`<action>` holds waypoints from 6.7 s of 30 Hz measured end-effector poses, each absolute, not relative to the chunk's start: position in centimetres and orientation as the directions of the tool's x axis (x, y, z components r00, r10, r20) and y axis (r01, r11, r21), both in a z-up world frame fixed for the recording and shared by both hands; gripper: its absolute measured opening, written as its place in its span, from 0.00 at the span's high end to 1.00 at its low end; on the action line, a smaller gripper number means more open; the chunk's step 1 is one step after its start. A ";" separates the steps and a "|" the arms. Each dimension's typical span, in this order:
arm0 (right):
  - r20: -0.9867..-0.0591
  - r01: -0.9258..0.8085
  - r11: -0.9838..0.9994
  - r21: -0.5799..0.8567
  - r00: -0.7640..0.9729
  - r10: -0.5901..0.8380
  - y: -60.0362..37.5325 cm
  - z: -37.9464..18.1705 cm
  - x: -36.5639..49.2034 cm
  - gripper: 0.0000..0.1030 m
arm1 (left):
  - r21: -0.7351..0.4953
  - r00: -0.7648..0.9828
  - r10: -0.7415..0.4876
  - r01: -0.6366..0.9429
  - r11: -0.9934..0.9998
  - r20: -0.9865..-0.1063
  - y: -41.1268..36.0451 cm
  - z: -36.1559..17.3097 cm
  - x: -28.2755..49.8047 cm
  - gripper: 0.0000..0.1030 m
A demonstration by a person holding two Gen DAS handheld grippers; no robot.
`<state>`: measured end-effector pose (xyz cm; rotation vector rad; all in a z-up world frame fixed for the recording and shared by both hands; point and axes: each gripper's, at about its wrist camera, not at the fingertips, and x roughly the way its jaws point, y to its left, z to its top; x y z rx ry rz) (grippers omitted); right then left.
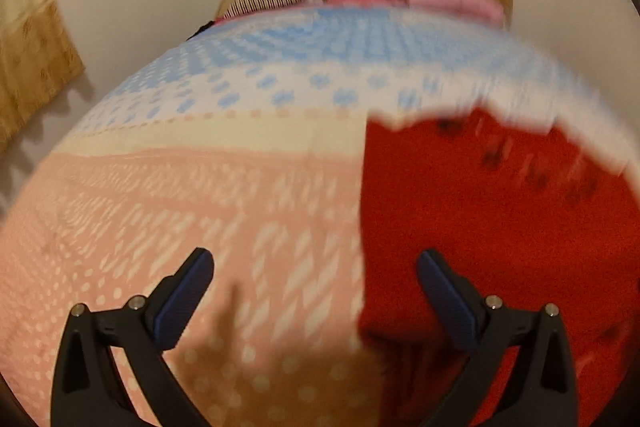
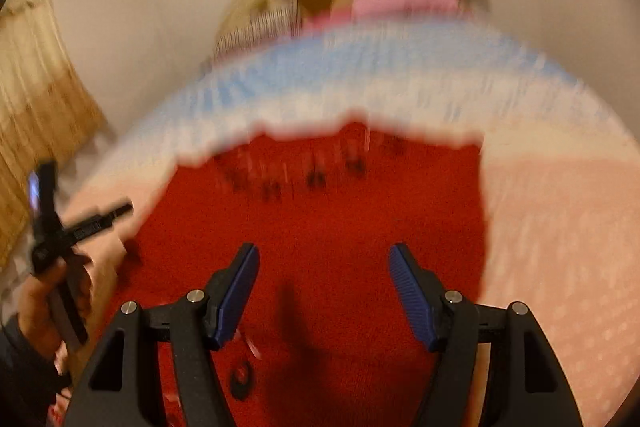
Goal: Fold small clothes
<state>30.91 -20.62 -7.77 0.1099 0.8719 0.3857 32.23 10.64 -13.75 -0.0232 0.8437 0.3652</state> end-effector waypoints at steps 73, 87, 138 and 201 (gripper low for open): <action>-0.703 -0.370 0.888 0.274 0.553 0.447 -19.4 -8.0 16.7 0.33 | -0.033 0.712 0.013 -0.051 0.998 -0.702 3.9 -9.9 9.4 0.00; -0.707 -0.375 0.900 0.221 0.574 0.413 -21.3 -7.5 11.6 0.33 | -0.291 0.604 -0.226 -0.011 0.957 -0.764 4.3 -13.2 4.2 0.20; -0.781 -0.193 0.943 0.272 0.529 0.333 -32.1 -10.7 7.2 0.93 | -0.455 0.592 -0.370 0.006 0.890 -0.716 6.6 -14.1 4.1 0.96; -0.484 -0.282 0.723 0.631 0.585 0.651 -34.2 -5.1 8.5 0.93 | -0.596 0.673 -0.481 0.074 0.800 -0.562 9.3 -9.3 7.7 0.97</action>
